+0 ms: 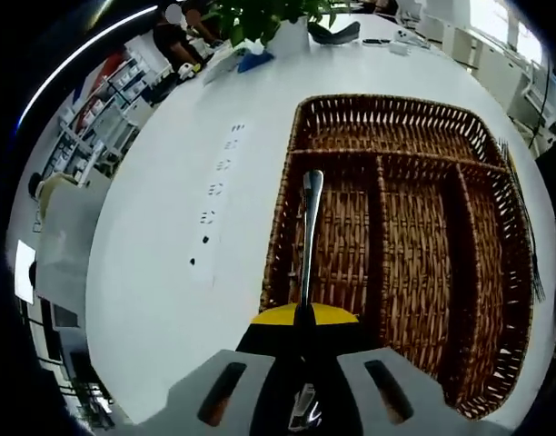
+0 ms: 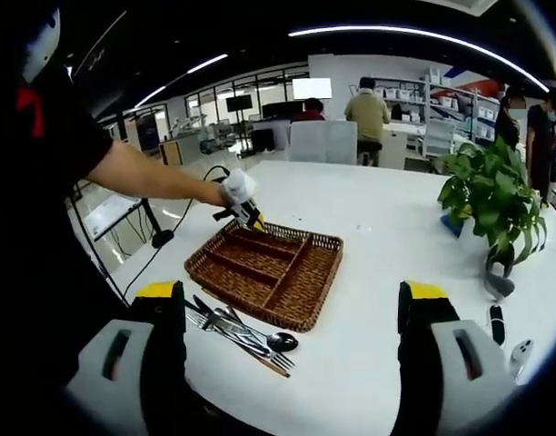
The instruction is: Arrange the knives, forks, and spoons in their matching storage slots by inserting each utensil handle-first until every utensil is classified and aligned in the correct compartment
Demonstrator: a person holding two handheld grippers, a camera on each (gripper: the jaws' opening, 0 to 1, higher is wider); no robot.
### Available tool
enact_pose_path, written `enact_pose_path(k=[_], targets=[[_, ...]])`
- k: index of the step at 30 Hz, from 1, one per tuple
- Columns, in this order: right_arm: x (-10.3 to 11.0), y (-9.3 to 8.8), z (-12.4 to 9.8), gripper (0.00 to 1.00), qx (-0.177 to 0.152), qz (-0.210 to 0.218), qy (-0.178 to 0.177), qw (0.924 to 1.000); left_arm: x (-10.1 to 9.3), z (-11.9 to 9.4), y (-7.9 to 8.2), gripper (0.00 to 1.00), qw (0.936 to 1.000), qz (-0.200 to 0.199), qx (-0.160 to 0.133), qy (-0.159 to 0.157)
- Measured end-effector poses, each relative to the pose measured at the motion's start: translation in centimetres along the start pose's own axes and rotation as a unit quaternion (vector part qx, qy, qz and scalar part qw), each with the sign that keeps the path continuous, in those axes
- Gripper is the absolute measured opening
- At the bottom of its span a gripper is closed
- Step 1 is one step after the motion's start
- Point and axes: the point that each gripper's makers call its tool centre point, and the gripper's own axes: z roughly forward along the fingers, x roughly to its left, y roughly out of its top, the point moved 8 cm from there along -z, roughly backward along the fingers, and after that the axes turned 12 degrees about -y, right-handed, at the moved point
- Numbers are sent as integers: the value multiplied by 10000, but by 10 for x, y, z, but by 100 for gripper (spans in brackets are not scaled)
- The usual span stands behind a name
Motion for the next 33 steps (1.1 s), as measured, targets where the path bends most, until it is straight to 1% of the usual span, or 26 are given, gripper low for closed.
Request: enact_pose_path(k=[2,6,11,16,18,19,20,21,24,25,26,29,32,33], targets=[[0,1,0,100,22,-13,-13,10000,0,3,0,0,9999,-107,-23,-90],[0,5,-2,100,21,-40,-38,10000,0,8,0,0,9997,-202,-89,-117],[2,4,0,100,100,-42,-50,9999,1,16,-2,0,9994,-308,-98,-109],[6,6,0,100,91,-43,-62,9999,-2,24,-8,0,9995,-271,15,-177],[6,5,1,100,96,-45,-66,9999,-2,26,-10,0,9998,-123,86,-117],[6,5,1,100,101,-44,-71,9999,-4,28,-11,0,9997,-92,150,-149],[7,5,1,100,108,-42,-75,9999,-2,28,-9,0,9999,-25,35,-133],[7,5,1,100,114,-46,-79,9999,-2,27,-9,0,9998,-91,70,-138],[8,6,2,100,111,-43,-74,9999,0,30,-8,1,9998,-10,87,-179],[7,6,2,100,109,-54,-79,9999,2,30,-6,1,9996,-96,75,-237],[7,6,2,100,106,-61,-86,9999,2,31,-5,1,9995,-146,134,-242],[5,7,1,100,88,-90,-98,9999,1,34,-1,2,9991,149,320,-247],[2,8,-3,100,46,-91,-147,9998,1,35,-1,2,9991,138,328,-214],[1,8,-3,100,37,-92,-159,9998,1,35,-1,2,9991,191,312,-210]])
